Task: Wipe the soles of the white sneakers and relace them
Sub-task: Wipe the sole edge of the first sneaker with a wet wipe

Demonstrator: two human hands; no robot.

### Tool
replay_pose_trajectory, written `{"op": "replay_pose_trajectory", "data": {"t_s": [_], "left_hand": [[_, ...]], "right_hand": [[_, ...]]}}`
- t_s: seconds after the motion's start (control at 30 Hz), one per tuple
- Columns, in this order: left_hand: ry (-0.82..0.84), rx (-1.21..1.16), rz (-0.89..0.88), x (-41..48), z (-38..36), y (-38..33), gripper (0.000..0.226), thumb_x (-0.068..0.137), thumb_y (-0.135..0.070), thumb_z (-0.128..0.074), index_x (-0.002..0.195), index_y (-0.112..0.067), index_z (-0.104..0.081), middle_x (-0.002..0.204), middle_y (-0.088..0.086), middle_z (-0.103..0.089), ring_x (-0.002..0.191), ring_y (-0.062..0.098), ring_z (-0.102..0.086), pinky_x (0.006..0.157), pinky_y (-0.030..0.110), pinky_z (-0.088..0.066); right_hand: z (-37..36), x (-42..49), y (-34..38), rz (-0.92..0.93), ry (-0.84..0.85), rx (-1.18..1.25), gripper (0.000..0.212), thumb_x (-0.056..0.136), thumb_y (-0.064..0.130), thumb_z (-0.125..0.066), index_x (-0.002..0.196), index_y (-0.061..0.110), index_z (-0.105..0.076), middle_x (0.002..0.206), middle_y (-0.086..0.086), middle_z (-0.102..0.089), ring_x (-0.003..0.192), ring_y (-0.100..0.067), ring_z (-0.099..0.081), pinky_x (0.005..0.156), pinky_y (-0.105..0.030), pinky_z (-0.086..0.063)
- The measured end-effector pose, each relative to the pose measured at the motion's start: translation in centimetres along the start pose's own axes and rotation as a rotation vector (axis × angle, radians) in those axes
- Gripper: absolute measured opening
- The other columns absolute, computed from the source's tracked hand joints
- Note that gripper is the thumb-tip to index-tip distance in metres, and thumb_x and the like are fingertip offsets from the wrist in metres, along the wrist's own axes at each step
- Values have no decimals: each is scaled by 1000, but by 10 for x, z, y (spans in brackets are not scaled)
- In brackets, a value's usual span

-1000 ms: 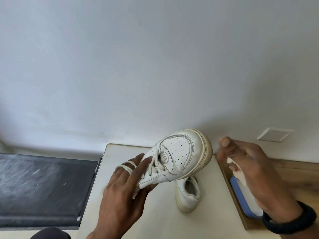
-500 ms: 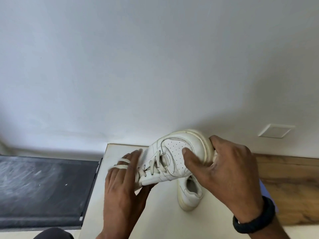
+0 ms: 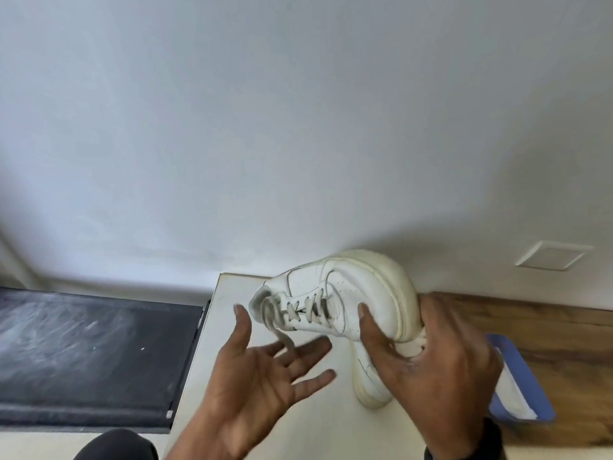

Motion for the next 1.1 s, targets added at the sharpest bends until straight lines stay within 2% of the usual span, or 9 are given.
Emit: {"op": "replay_pose_trajectory", "data": {"t_s": [0.1,0.23,0.33,0.47,0.53,0.63,0.77,0.97,1.1], "left_hand": [[-11,-57,-103,-2,-19,10,88,80,-66,-69,136,0,-56,128,27,-69,113,45,-71,93,77,-49],[-173,-4,-177,-4,-18,19,49,90,-45,-69,116,-4,-70,93,20,-79,75,34,-79,68,56,-63],[-222,44,-213,0,-12,25,54,82,-46,-76,118,-5,-73,97,18,-79,76,31,-79,73,47,-61],[-216,82,-264,6,-6,24,65,75,-49,-80,126,-9,-72,110,17,-79,93,31,-78,92,53,-58],[-209,89,-277,5,-6,21,57,79,-47,-78,123,-11,-73,104,14,-80,83,27,-79,84,48,-59],[-191,96,-301,6,-2,12,51,81,-44,-79,122,-15,-74,101,10,-81,79,24,-79,70,39,-61],[-195,169,-299,8,7,5,50,84,-43,-80,126,-18,-73,105,8,-80,87,25,-78,74,40,-62],[-192,288,-297,10,12,3,51,84,-43,-80,128,-18,-73,113,9,-79,98,26,-77,75,41,-63],[-199,259,-268,11,13,3,45,88,-44,-76,123,-14,-75,99,8,-80,82,25,-78,69,37,-62]], "right_hand": [[-3,-26,8,43,28,15,49,76,56,-75,66,10,-62,61,-6,-54,50,-26,-50,49,-31,-41],[-7,-63,24,37,105,81,48,68,56,-82,68,11,-69,58,-5,-53,48,-25,-49,51,-33,-48],[-8,-78,26,4,184,104,52,63,63,-82,66,13,-69,56,-1,-52,47,-21,-49,52,-30,-49],[-6,-82,21,-19,347,146,57,63,74,-74,76,18,-69,63,5,-55,51,-16,-54,55,-25,-49],[0,-83,20,-76,453,231,55,66,79,-65,87,28,-67,66,16,-54,54,-1,-53,52,-20,-49],[12,-80,10,-382,594,435,29,66,56,-60,92,45,-54,65,12,-56,53,1,-53,51,-10,-42],[19,-70,-8,-764,792,805,44,60,18,-43,91,43,-62,74,8,-62,62,-4,-53,57,-28,-41],[36,-52,8,-564,781,995,35,88,15,-62,105,44,-67,100,8,-75,96,-3,-70,78,-21,-56],[38,-52,20,-192,581,722,24,84,10,-72,97,29,-67,103,18,-75,91,-3,-74,72,-21,-60]]}}
Point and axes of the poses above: each hand's wrist, its own x-axis towards the middle knuckle, its own z-axis out of the back of the hand, y = z × x, the point moved 2 cm from there along x, towards the middle knuckle
